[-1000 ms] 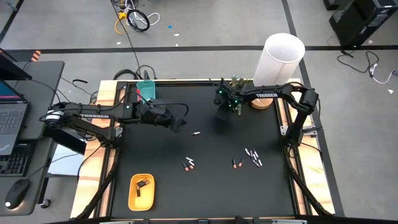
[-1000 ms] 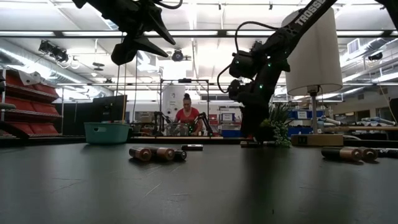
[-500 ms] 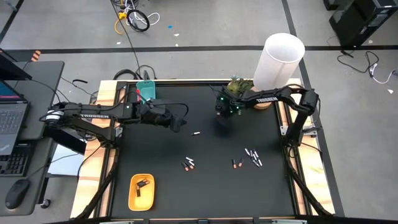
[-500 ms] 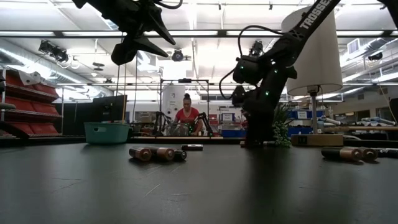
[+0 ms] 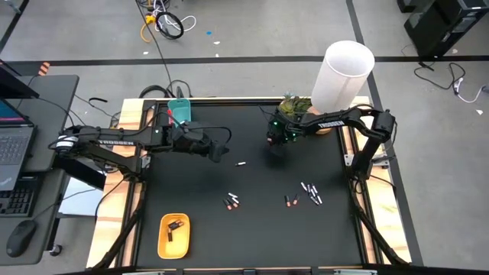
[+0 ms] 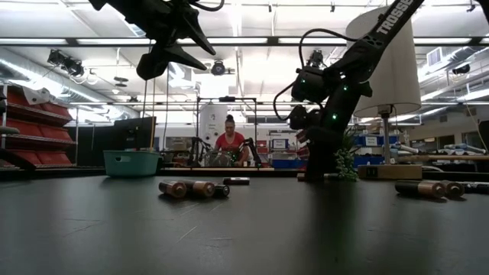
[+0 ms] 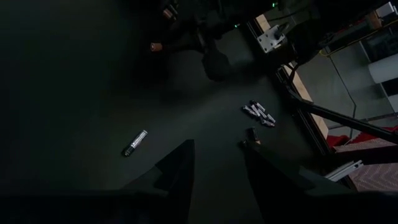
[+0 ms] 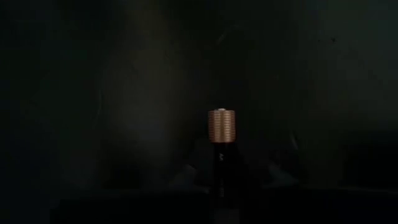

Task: Sort batteries
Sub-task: Put the black battery into the yellow bin

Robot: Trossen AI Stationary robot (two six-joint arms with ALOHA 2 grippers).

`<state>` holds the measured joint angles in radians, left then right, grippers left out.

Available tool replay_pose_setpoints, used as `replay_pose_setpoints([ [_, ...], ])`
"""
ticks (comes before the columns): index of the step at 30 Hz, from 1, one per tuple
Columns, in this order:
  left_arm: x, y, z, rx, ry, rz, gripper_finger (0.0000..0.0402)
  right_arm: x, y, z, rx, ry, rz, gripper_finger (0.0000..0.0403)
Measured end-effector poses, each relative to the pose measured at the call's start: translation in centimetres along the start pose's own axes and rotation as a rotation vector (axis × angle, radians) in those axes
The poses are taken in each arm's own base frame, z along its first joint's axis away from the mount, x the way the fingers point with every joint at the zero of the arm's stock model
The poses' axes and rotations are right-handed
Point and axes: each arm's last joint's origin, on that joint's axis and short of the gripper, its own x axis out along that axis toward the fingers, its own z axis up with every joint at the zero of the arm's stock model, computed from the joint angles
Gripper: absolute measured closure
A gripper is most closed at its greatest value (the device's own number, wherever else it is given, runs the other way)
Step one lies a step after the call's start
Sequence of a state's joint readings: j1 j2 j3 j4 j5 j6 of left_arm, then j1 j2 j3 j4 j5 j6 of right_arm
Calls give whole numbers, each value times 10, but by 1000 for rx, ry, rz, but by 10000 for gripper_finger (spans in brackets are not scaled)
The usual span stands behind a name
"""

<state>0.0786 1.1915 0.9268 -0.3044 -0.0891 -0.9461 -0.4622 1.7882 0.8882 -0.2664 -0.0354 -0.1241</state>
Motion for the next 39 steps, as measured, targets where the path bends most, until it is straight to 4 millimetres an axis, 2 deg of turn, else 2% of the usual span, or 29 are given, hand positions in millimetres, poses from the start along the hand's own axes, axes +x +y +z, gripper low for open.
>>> replay_pose_setpoints([
  [5, 0, 0, 0, -1, -1, -1, 245, -3, 2, 3, 50, -52, 33, 379],
  [7, 0, 0, 0, -4, -2, -3, 245, -8, 2, 7, 53, -98, 45, 380],
  [9, 0, -1, 0, -5, -2, -4, 245, -15, 2, 10, 37, -136, 55, 402],
  [13, 0, -1, 0, -1, -13, 1, 245, -23, 3, 13, 21, -172, 73, 397],
  [19, 0, 0, 1, 1, -25, 9, 245, -25, 2, 12, 42, -166, 125, 401],
  [24, 0, 0, 1, 0, -26, 10, 245, -26, 4, 15, -19, -204, 172, 363],
  [32, 0, 0, 1, 0, -27, 11, 245, -23, -7, 12, -81, -217, 111, 282],
  [39, 0, 0, 1, 1, -32, 15, 245, -11, -3, -12, -103, -170, 120, 283],
])
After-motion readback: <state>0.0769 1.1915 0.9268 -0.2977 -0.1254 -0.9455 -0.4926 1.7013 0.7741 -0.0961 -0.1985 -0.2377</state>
